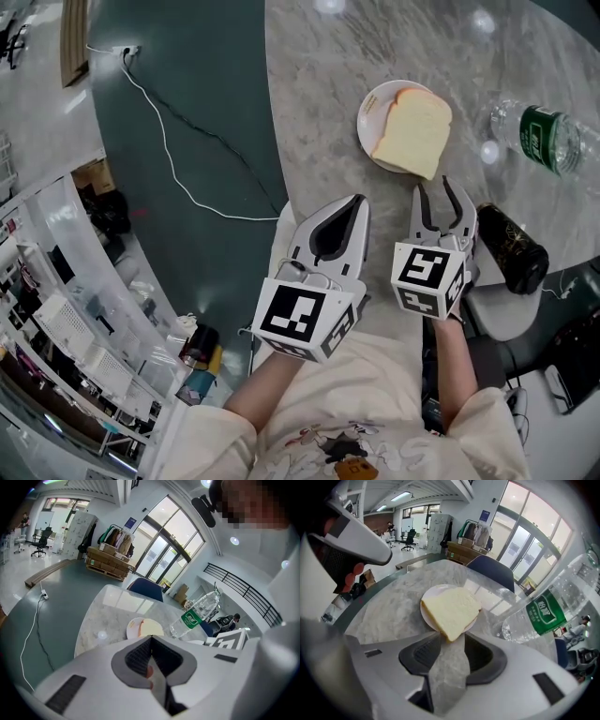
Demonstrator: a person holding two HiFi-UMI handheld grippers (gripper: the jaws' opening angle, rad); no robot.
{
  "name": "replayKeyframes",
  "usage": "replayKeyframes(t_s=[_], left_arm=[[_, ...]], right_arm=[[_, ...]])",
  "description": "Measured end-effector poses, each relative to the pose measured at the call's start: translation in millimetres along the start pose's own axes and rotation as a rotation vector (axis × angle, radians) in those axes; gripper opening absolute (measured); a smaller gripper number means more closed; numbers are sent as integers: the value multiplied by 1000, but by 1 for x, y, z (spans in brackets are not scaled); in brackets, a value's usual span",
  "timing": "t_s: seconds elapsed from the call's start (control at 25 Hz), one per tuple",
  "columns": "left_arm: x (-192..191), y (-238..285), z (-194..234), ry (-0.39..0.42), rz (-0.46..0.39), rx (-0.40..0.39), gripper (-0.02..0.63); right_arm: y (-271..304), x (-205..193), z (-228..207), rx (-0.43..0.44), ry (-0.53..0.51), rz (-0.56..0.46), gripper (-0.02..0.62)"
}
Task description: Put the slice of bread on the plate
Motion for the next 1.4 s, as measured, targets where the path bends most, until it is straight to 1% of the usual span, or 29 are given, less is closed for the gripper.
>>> replayKeyframes(t_s=[0.08, 0.16, 0.44, 0.56, 0.6, 0.64, 0.72, 0.8, 0.84, 0.88, 0.92, 1.04, 1.2, 1.28, 1.4], left_arm=[[4, -3, -3, 4, -8, 1, 9], [9, -7, -5, 9, -16, 7, 9], [19, -31, -5, 20, -36, 51, 9], [21, -43, -9, 27, -38, 65, 9], [20, -46, -11, 29, -38, 70, 9], [19, -48, -14, 31, -35, 75, 9], [16, -52, -21, 32, -29, 86, 9], [13, -57, -30, 31, -26, 96, 9], [14, -60, -34, 32, -27, 100, 9], [16, -64, -38, 34, -32, 106, 9], [18, -69, -42, 36, -40, 112, 9], [24, -82, -53, 36, -68, 141, 9], [26, -99, -63, 26, -89, 199, 9], [25, -109, -69, 22, -95, 222, 9], [22, -121, -79, 32, -101, 230, 9]], right_arm=[[-6, 3, 3, 31, 30, -15, 158], [-13, 5, 7, 84, 75, -30, 158], [-34, 15, 15, 204, 177, -65, 158], [-50, 29, 14, 274, 208, -116, 155], [-55, 34, 13, 305, 236, -138, 128], [-60, 38, 11, 337, 272, -157, 88], [-71, 42, 9, 383, 315, -179, 81], [-81, 44, 5, 380, 281, -200, 81], [-87, 46, 4, 374, 255, -215, 65], [-93, 50, 2, 375, 238, -231, 22], [-98, 53, 0, 387, 230, -246, 6], [-117, 65, -10, 447, 240, -287, 6], [-143, 81, -23, 559, 280, -369, 6], [-155, 84, -27, 590, 272, -394, 6], [-175, 84, -28, 616, 240, -415, 6]])
Point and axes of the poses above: the fingertips, and each gripper's own axes: y forward along the fingers, z to its left, x out of its top, the point moved 3 cm from there along -y, backward along the fingers, and after that the axes turned 13 degrees about y, right-handed, at the moved point
